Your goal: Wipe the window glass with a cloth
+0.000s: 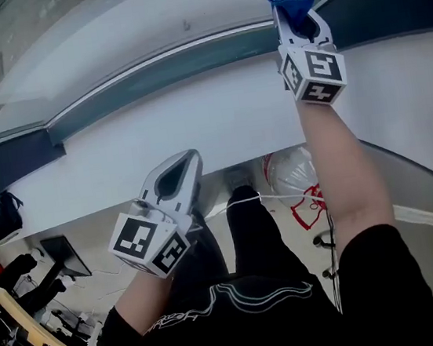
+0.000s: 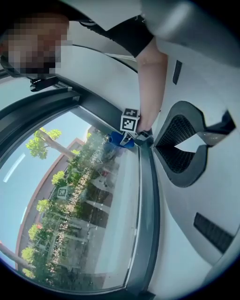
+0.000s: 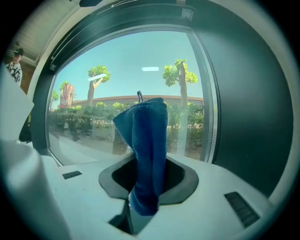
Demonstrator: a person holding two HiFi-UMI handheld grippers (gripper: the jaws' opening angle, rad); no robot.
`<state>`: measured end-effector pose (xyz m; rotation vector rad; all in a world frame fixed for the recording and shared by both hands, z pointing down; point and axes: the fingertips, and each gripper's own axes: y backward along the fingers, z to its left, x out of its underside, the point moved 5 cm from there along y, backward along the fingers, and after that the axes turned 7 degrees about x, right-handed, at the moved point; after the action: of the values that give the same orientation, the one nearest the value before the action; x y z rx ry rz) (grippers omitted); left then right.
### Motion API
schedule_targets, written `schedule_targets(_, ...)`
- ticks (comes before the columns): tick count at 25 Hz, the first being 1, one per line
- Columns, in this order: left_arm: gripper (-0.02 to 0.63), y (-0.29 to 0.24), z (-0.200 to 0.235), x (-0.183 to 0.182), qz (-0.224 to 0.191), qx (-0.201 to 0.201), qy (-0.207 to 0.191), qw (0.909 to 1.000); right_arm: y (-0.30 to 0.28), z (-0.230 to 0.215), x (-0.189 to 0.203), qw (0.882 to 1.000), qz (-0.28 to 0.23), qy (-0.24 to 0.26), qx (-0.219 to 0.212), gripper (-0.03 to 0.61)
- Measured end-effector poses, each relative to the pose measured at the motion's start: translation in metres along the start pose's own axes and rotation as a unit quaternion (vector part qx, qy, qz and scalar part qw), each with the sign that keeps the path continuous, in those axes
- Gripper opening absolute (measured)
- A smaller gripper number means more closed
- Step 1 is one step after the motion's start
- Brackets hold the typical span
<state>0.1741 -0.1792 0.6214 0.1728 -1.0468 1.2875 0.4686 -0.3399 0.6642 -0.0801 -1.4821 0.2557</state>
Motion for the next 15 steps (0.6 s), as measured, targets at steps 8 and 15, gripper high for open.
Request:
schedule_targets(8,0.005,-0.014,-0.025,-0.010,0.005,0.005,-0.001,1.0000,0.008,-0.064,-0.004,0.998,0.014,-0.020,0.063,0.094)
schedule_targets(15,0.005,-0.002,-0.056,-0.042,-0.012,0.028,-0.016,0.9994,0.033,-0.085,-0.040,0.995,0.029,-0.039,0.091,0.094)
